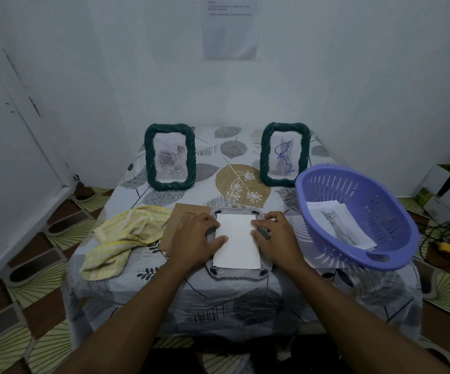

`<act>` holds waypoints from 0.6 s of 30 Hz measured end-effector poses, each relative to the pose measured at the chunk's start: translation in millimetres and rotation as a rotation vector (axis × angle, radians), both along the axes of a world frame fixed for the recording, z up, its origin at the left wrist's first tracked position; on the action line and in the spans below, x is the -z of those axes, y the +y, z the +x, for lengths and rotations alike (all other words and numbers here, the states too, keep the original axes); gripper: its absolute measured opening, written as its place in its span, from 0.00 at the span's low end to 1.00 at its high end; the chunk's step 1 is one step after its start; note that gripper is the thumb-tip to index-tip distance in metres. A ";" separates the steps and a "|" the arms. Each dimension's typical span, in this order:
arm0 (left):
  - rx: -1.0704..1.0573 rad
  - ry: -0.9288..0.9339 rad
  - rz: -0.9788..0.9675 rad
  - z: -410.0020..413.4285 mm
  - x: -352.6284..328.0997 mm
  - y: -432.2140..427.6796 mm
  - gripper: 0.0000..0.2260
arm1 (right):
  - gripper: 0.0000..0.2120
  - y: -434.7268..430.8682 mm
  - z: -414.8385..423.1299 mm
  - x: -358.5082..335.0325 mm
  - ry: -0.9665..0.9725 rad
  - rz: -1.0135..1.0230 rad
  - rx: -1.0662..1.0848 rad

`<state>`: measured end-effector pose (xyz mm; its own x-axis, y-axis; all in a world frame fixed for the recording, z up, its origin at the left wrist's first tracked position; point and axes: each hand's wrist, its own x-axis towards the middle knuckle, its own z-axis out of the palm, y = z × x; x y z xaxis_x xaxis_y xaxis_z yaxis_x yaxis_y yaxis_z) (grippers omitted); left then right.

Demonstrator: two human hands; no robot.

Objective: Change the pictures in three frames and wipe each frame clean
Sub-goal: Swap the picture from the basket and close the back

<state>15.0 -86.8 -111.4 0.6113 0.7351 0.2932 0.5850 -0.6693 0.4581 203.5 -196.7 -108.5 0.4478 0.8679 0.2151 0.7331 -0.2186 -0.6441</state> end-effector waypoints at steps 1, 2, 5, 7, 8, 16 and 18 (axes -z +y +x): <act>0.000 -0.002 -0.002 0.0 -0.4 -0.4 0.18 | 0.14 0.1 0.2 -0.3 0.006 0.001 0.000; 0.000 -0.003 0.000 0.0 -0.4 -0.7 0.18 | 0.14 0.1 0.5 -0.5 0.008 0.002 -0.002; -0.007 0.000 0.003 -0.8 0.7 -1.2 0.18 | 0.14 0.1 0.9 -0.5 0.013 -0.007 -0.004; -0.005 -0.005 0.006 -1.6 0.7 -1.5 0.18 | 0.14 -0.1 0.9 -0.9 0.017 -0.008 -0.007; 0.004 -0.025 0.014 -1.7 -1.6 -2.9 0.17 | 0.14 0.0 0.9 -1.2 0.021 -0.005 -0.008; -0.393 0.195 0.058 -20.6 -23.2 11.1 0.18 | 0.16 -1.8 -0.7 -6.0 0.037 0.048 -0.008; -0.400 0.284 -0.018 -25.3 -22.9 13.0 0.21 | 0.15 -2.7 -1.6 -6.8 0.025 0.040 -0.010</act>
